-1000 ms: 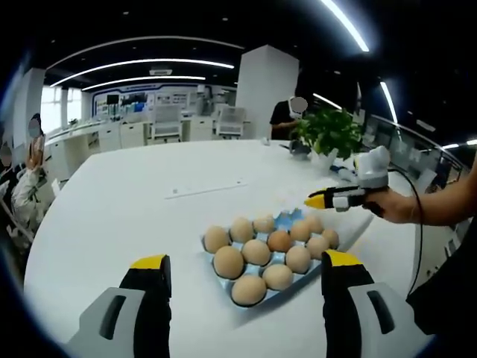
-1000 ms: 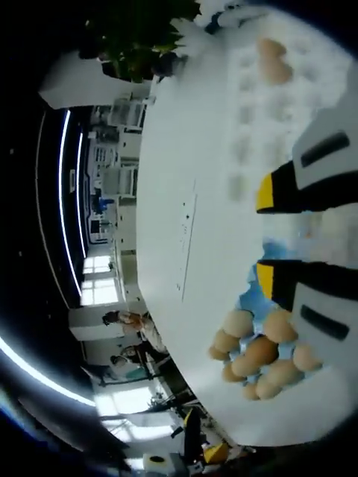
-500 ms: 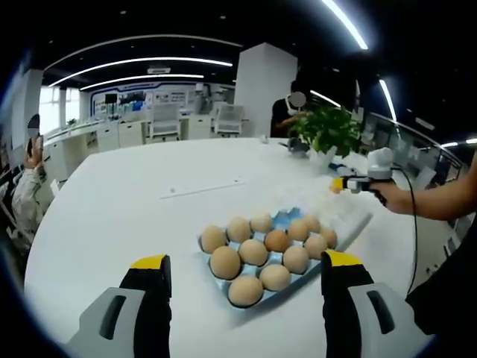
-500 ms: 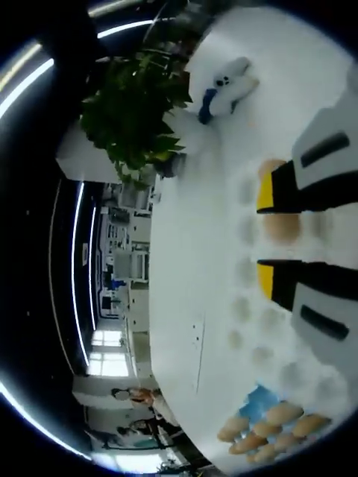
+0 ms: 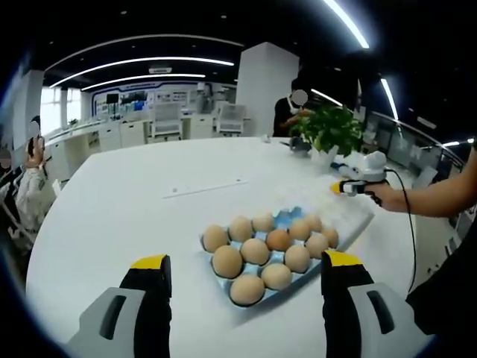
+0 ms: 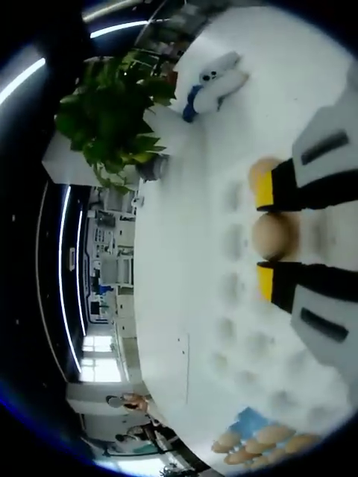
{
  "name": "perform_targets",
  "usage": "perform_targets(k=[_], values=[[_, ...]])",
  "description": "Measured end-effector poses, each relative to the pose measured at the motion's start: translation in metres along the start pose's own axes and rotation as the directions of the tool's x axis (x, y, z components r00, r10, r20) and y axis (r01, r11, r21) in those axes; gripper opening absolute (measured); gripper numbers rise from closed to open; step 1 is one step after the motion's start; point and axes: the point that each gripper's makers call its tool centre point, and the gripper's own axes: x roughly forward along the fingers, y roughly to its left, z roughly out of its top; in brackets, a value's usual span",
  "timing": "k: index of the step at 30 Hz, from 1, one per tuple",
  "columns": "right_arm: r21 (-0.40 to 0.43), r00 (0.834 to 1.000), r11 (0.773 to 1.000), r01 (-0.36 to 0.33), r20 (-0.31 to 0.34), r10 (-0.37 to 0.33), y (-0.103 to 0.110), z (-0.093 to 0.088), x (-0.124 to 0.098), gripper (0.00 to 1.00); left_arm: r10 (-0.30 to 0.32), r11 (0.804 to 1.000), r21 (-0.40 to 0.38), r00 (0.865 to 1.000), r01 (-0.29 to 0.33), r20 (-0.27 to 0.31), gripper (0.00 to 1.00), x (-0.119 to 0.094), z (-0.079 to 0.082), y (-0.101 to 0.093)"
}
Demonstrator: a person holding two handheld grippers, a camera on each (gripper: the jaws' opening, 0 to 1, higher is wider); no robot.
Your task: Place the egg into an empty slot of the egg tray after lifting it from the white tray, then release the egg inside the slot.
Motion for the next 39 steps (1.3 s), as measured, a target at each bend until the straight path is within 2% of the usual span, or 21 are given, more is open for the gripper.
perform_targets(k=[1, 8, 13, 17, 19, 26, 31, 32, 34, 35, 36, 39], values=[[-0.021, 1.000, 1.000, -0.013, 0.008, 0.013, 0.001, 0.000, 0.000, 0.26, 0.000, 1.000, -0.001, 1.000, 0.000, 0.000, 0.82, 0.000, 0.000, 0.000], [0.000, 1.000, 1.000, -0.022, 0.005, 0.022, 0.000, 0.002, -0.004, 0.25, -0.004, 1.000, 0.005, 1.000, 0.004, 0.002, 0.82, 0.000, 0.001, 0.000], [0.024, 0.998, 1.000, -0.020, 0.060, 0.019, 0.002, 0.021, -0.013, 0.25, 0.004, 1.000, -0.001, 1.000, -0.004, 0.002, 0.82, -0.001, 0.000, 0.003], [0.025, 0.992, 0.996, -0.082, 0.099, 0.079, 0.022, 0.038, -0.021, 0.25, 0.002, 1.000, 0.000, 1.000, -0.002, 0.003, 0.82, -0.001, 0.000, 0.003], [0.019, 0.985, 0.991, -0.131, 0.120, 0.127, 0.040, 0.046, -0.026, 0.25, 0.000, 1.000, -0.001, 1.000, 0.000, 0.005, 0.82, -0.001, 0.001, 0.002], [-0.005, 0.950, 0.961, -0.275, 0.150, 0.273, 0.102, 0.062, -0.040, 0.25, -0.005, 1.000, 0.004, 1.000, 0.005, 0.004, 0.82, -0.001, 0.001, 0.001], [-0.019, 0.922, 0.931, -0.364, 0.134, 0.363, 0.140, 0.062, -0.044, 0.25, -0.006, 1.000, 0.005, 1.000, 0.006, 0.006, 0.82, -0.001, 0.001, 0.001], [-0.022, 0.909, 0.917, -0.397, 0.127, 0.397, 0.152, 0.061, -0.045, 0.25, -0.008, 1.000, 0.004, 1.000, 0.008, 0.007, 0.82, -0.001, 0.002, 0.000], [-0.040, 0.895, 0.903, -0.427, 0.120, 0.429, 0.167, 0.060, -0.048, 0.25, -0.011, 1.000, 0.003, 1.000, 0.011, 0.009, 0.82, -0.001, 0.002, 0.000], [-0.053, 0.881, 0.887, -0.459, 0.101, 0.462, 0.180, 0.057, -0.050, 0.25, -0.010, 1.000, 0.004, 1.000, 0.010, 0.007, 0.82, -0.001, 0.001, 0.000], [-0.050, 0.883, 0.888, -0.457, 0.101, 0.459, 0.182, 0.056, -0.050, 0.25, -0.009, 1.000, 0.004, 1.000, 0.009, 0.005, 0.82, -0.001, 0.001, 0.000], [-0.067, 0.854, 0.858, -0.510, 0.082, 0.514, 0.211, 0.052, -0.052, 0.25, -0.010, 1.000, 0.001, 1.000, 0.010, 0.010, 0.82, -0.001, 0.002, -0.001]])
